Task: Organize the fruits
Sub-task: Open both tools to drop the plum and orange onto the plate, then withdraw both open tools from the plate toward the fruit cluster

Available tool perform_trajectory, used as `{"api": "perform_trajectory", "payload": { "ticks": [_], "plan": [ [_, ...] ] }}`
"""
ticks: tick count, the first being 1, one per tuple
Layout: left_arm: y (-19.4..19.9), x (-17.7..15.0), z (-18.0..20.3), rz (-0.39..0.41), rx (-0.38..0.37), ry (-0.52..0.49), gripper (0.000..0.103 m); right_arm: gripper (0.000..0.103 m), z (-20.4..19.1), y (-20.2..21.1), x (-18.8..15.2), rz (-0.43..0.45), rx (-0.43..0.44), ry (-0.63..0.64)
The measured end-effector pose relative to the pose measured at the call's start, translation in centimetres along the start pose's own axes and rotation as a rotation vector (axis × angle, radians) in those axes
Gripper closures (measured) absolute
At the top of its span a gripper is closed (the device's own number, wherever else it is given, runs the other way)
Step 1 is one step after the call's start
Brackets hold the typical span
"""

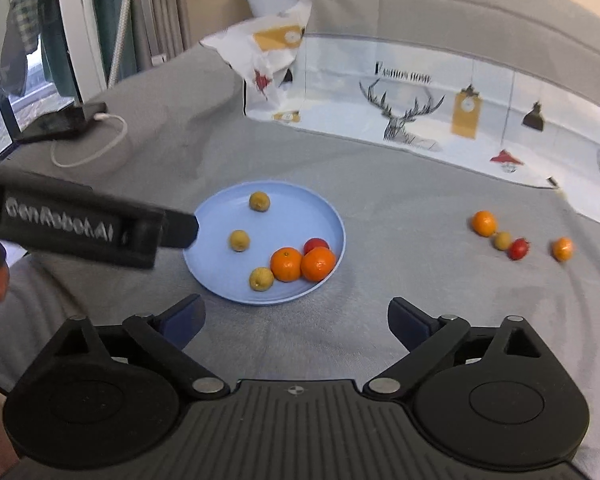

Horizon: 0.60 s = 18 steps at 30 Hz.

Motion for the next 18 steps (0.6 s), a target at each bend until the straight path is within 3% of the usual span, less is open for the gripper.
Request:
{"api": "perform_trajectory", "payload": {
  "ticks": [5, 18],
  "plan": [
    [3.3, -0.5, 0.6, 0.064, 0.036, -0.03, 0.0, 0.004, -0.5, 3.8, -0.6, 0.056, -0.014, 0.014],
    [8.1, -1.9, 0.6, 0.068, 0.084, -0.011, 0.0, 0.003, -1.4, 10.5, -1.1, 0.222, -0.036, 0.048]
  ]
}}
Point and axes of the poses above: each gripper's, at about its wrist camera, not at the fingertips, and y roughly against the way its jaws point, z to its right, x to its top, the point moved 6 cm from there along -y, roughly the way its jaws point, and after that the axes turned 7 degrees about z, right-handed, at the moved point
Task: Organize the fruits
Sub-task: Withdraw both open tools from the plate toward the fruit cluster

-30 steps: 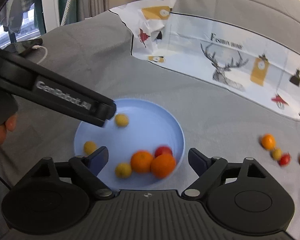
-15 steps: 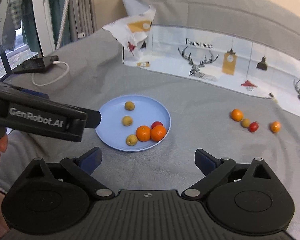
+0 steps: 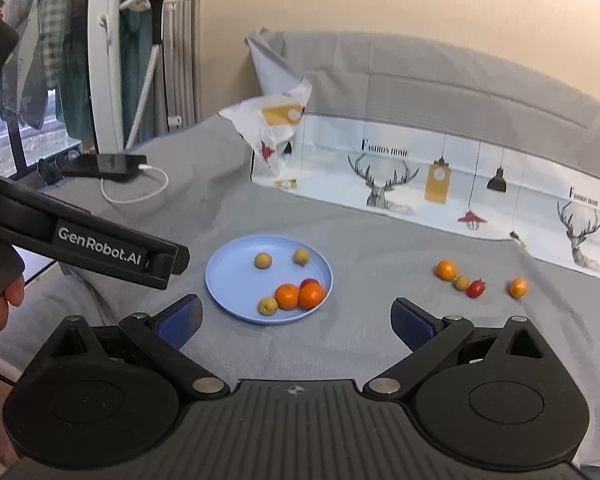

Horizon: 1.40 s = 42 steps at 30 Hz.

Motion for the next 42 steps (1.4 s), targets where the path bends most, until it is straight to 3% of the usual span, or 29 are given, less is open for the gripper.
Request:
{"api": "perform_trajectory", "payload": {
  "ticks": [10, 21, 30, 42],
  "plan": [
    [2.7, 0.0, 1.0, 0.045, 0.005, -0.036, 0.0, 0.003, 0.1, 2.9, 0.4, 0.073, -0.022, -0.015],
    [3.5, 0.0, 1.4, 0.058, 0.022, -0.059, 0.0, 0.002, -0.2, 3.7, 0.5, 0.089, -0.03, -0.012],
    [2.4, 0.0, 1.5, 0.028, 0.013, -0.064, 0.0, 0.002, 0.0, 3.3, 0.3, 0.07, -0.033, -0.015],
    [-2.0, -1.0, 2.8, -0.088, 0.009, -0.093, 0.0, 0.002, 1.7, 0.9, -1.6, -0.011, -0.032, -0.085]
  ]
}}
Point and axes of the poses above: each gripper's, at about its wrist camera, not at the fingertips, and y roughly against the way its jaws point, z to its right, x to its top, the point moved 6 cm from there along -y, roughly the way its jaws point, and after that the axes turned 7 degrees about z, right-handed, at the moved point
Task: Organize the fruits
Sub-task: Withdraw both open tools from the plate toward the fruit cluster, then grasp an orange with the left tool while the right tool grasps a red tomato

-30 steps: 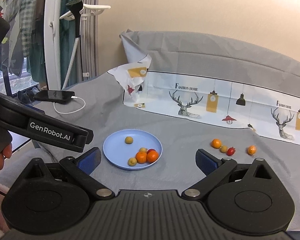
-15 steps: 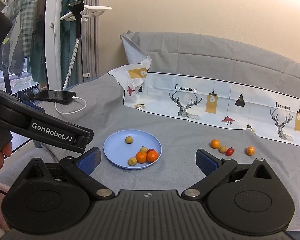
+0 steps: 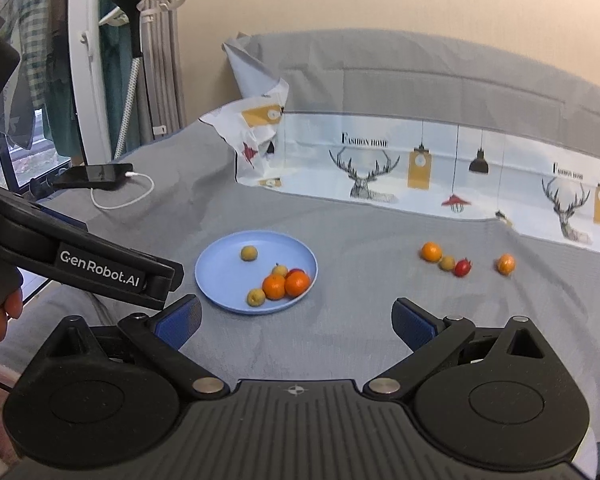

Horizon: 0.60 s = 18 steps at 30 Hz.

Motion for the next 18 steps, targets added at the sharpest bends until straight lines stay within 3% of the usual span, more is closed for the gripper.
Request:
{"api": "perform_trajectory", "payload": {
  "ticks": [9, 18],
  "plan": [
    [-4.5, 1.2, 2.7, -0.077, -0.009, -0.067, 0.0, 0.002, 3.5, -3.2, -1.4, -0.066, -0.027, -0.098],
    [-11.8, 5.8, 9.1, -0.139, -0.092, -0.086, 0.0, 0.002, 13.5, -6.7, -2.4, -0.055, -0.247, -0.242]
  ]
}}
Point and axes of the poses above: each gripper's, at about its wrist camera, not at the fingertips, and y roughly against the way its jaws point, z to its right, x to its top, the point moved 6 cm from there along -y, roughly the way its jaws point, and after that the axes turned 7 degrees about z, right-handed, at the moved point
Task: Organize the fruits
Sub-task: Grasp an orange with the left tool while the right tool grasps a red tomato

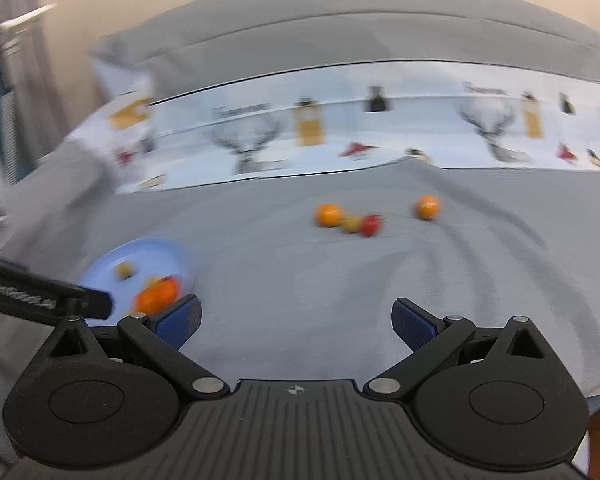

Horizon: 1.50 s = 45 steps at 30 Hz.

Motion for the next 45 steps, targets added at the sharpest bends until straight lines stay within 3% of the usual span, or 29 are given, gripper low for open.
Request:
{"api": "perform_trajectory", "payload": {
  "ticks": [7, 13, 18, 22, 26, 32, 45],
  "plan": [
    [-7.1, 6.3, 5.1, 0.054, -0.034, -0.092, 0.0, 0.002, 7.2, -6.8, 1.1, 0.005, -0.15, -0.053],
    [-15.0, 10.5, 9.4, 0.099, -0.086, -0.218, 0.0, 0.002, 9.9, -14.9, 1.5, -0.007, -0.208, -0.035],
    [-21.4, 11.5, 12.0, 0.05, -0.136, -0.304, 0.0, 0.002, 10.7, -21.6, 1.5, -0.03, -0.199, 0.036],
    [-25.5, 11.8, 12.9, -0.012, -0.189, -0.305, 0.0, 0.002, 11.1, -25.6, 0.6, -0.053, -0.16, 0.067],
    [-28.6, 12.1, 13.3, -0.048, -0.189, -0.283, 0.0, 0.001, 11.3, -27.6, -0.1, -0.065, -0.133, 0.071],
    [-31.1, 13.4, 12.7, -0.076, -0.207, -0.243, 0.0, 0.001, 11.0, -30.1, 0.4, -0.013, -0.127, 0.094],
    [-31.2, 13.6, 13.0, -0.044, -0.23, -0.272, 0.0, 0.007, 11.2, -30.2, 0.7, 0.002, -0.129, 0.072]
  ]
}}
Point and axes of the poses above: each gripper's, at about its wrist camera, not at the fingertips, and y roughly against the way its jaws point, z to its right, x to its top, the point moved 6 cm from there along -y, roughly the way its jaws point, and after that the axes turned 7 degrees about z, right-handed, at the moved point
